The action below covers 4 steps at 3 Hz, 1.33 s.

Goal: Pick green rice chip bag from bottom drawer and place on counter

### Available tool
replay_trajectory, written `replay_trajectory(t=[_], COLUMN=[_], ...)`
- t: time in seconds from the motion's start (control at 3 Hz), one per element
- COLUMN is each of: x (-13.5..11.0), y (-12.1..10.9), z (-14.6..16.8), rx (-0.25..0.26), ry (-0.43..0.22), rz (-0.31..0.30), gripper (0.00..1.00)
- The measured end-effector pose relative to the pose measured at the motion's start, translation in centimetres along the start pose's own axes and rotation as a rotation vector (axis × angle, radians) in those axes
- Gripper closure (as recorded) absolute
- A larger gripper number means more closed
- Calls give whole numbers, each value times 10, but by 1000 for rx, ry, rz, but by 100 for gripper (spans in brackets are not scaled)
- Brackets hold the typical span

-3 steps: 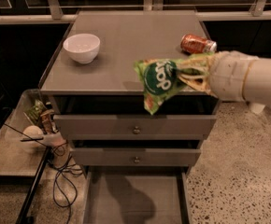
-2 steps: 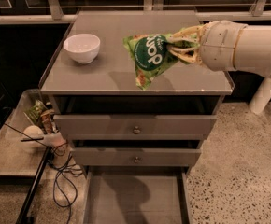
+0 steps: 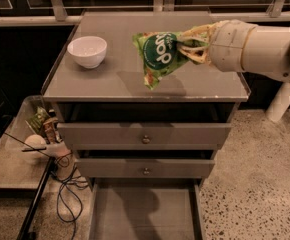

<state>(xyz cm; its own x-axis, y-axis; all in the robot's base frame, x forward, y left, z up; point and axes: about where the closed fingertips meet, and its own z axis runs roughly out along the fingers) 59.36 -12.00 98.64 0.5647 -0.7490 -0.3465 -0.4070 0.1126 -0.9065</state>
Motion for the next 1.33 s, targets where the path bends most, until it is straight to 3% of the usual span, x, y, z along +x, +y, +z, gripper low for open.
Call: replay_trajectory(t=[0.33,0.67,1.0,1.33], x=[25,41,36,55], y=[-11,-21,-22,-7], z=[21,48,78,88], rx=[47,59,24,-27], ry=[38,111,192,271], rz=[37,62,41,107], gripper=[100,100,100,100])
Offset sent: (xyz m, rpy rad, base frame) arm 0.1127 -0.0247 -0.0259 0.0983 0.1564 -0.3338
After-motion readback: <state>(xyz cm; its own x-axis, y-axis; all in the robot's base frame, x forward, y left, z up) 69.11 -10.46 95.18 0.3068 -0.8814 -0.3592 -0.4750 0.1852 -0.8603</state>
